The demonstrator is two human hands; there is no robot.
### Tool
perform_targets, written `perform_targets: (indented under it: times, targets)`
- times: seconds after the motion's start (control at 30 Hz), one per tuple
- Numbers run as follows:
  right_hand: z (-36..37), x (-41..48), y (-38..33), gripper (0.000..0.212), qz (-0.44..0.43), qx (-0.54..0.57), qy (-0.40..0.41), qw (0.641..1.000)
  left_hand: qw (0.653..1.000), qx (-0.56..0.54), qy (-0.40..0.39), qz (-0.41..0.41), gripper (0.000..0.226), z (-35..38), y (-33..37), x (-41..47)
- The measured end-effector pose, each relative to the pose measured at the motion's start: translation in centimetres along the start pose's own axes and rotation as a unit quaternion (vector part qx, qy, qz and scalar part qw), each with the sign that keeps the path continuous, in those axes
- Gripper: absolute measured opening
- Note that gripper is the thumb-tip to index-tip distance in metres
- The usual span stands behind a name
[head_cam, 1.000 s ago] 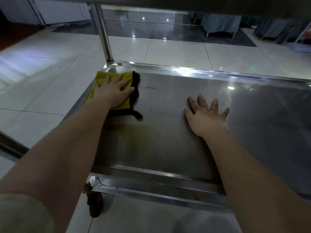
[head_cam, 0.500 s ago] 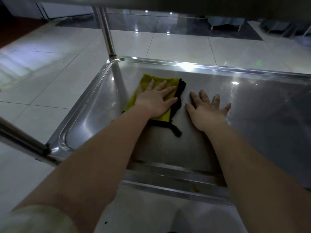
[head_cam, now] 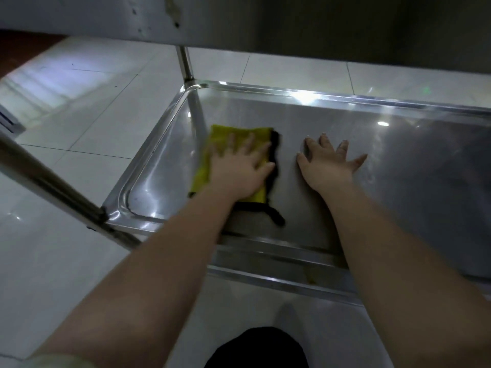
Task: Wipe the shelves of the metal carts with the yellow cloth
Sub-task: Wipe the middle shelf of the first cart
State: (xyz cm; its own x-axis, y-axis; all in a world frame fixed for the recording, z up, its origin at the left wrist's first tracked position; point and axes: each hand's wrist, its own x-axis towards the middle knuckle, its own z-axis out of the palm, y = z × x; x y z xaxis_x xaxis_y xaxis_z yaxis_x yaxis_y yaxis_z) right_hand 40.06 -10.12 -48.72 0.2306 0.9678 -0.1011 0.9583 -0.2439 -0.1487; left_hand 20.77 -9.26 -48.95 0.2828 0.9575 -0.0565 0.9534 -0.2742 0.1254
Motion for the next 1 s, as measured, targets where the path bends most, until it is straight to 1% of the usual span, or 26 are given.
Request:
perform_targets:
  times: [0.07, 0.13, 0.2, 0.3, 0.37, 0.47, 0.57, 0.63, 0.7, 0.77, 0.83, 0.87, 0.93, 1.0]
  targets:
    - [-0.9, -0.5, 0.5, 0.04, -0.011, 0.053, 0.02, 0.998, 0.999, -0.008, -0.002, 0.04, 0.059, 0.8, 5.8, -0.7]
    - [-1.4, -2.0, 2.3, 0.043, -0.036, 0.075, 0.022, 0.996, 0.999, -0.014, -0.003, 0.041, 0.059, 1.2, 8.3, -1.1]
    - [-1.0, -4.8, 5.0, 0.05, -0.056, 0.03, 0.01, 0.998, 0.999, -0.013, 0.0, 0.03, 0.059, 1.2, 8.2, -1.1]
    - [0.1, -8.2, 7.2, 0.057, -0.032, -0.036, -0.011, 0.999, 1.0, -0.007, -0.013, 0.018, 0.06, 1.1, 8.0, -1.3]
    - [0.3, -8.5, 7.0, 0.057, -0.028, -0.041, -0.01, 0.999, 1.0, -0.006, -0.023, 0.015, 0.06, 0.9, 9.1, -1.9]
    - [0.1, -8.4, 7.0, 0.057, -0.028, -0.032, -0.002, 0.999, 1.0, -0.003, -0.015, 0.025, 0.06, 1.2, 10.3, -3.9]
    - [0.0, -8.5, 7.5, 0.058, -0.032, -0.015, -0.007, 0.999, 0.999, -0.007, -0.007, 0.043, 0.062, 1.4, 8.3, -6.0]
    - [-0.1, -8.5, 7.5, 0.059, -0.031, -0.004, -0.006, 0.999, 1.0, -0.008, -0.006, 0.028, 0.064, 1.0, 4.3, -6.7]
    - [-0.1, -8.5, 7.4, 0.061, -0.029, 0.007, -0.002, 1.0, 1.0, -0.001, 0.0, -0.019, 0.066, 0.3, -1.7, -7.1]
    - [-0.1, -8.5, 7.4, 0.061, -0.029, 0.013, 0.003, 0.999, 0.996, 0.001, -0.008, -0.092, 0.066, -0.7, -7.6, -7.8]
    - [-0.1, -8.6, 7.3, 0.061, -0.029, 0.007, 0.005, 1.0, 0.987, 0.011, -0.025, -0.157, 0.066, -1.4, -10.9, -8.6]
    - [-0.1, -8.6, 7.2, 0.06, -0.027, 0.001, 0.003, 1.0, 0.983, 0.02, -0.033, -0.177, 0.066, -1.4, -11.2, -8.9]
    - [0.0, -8.6, 7.1, 0.061, -0.023, -0.015, 0.001, 1.0, 0.982, 0.02, -0.034, -0.183, 0.064, -1.2, -9.3, -8.9]
    - [0.2, -8.6, 7.0, 0.061, -0.022, -0.026, 0.006, 0.999, 0.989, 0.009, -0.017, -0.145, 0.063, -0.6, -5.0, -8.4]
